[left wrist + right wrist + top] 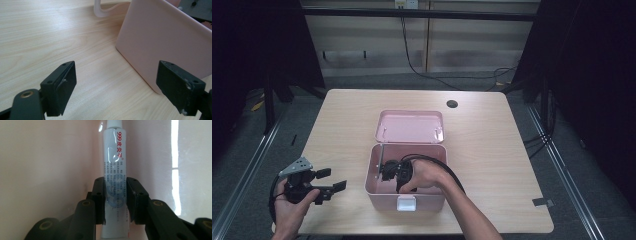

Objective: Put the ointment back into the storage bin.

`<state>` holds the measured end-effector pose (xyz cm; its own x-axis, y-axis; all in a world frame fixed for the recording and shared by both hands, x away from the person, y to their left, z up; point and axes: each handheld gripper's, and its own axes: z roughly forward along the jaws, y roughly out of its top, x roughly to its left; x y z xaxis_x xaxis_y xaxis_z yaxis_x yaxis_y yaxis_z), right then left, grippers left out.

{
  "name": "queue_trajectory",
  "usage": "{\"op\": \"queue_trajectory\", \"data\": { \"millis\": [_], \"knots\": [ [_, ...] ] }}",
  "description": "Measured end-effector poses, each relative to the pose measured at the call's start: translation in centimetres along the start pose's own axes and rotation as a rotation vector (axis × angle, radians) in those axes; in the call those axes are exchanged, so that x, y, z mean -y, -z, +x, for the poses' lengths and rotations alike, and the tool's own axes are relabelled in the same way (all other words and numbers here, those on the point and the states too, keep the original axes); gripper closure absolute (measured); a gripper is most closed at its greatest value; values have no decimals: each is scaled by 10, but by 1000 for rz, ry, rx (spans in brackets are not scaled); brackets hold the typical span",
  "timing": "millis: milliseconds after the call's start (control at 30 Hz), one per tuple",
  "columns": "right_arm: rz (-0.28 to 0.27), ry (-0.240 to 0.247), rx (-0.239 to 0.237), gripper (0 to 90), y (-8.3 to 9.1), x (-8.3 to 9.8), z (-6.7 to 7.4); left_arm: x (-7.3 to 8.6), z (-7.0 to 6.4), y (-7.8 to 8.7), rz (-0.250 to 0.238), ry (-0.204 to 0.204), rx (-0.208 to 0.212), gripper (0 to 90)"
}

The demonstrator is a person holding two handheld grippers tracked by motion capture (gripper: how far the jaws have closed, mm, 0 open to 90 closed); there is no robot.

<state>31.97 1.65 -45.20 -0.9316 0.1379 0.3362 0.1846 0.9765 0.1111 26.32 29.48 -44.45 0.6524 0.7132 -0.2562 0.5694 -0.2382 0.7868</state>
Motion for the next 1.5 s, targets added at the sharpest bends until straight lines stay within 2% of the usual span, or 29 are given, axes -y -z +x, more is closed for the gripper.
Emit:
{"op": "queue_trajectory", "data": {
  "millis": [433,633,733,967,1100,1167,1233,1433,1467,1500],
  "knots": [
    [-4,12,-11,705,-6,1,-2,0,0,0,1,1,-1,167],
    [16,9,-10,704,-9,2,-4,0,0,0,2,0,-1,167],
    [21,-16,-20,702,-10,2,-5,0,0,0,1,0,0,167],
    [21,-21,-36,682,-12,3,-6,0,0,0,1,1,1,167],
    [-12,-24,-33,654,-6,4,-6,0,0,0,0,1,1,167],
    [-10,-32,-34,642,-5,4,-6,0,0,0,0,1,1,167],
    [-9,-25,-19,629,0,4,-4,0,0,0,-1,3,4,167],
    [-53,-41,4,605,14,7,0,0,0,0,-2,1,5,167],
    [-58,-56,18,602,18,9,2,0,0,0,-2,4,4,167],
    [-62,-43,21,595,18,10,2,0,0,0,-2,4,4,167]
  ]
}}
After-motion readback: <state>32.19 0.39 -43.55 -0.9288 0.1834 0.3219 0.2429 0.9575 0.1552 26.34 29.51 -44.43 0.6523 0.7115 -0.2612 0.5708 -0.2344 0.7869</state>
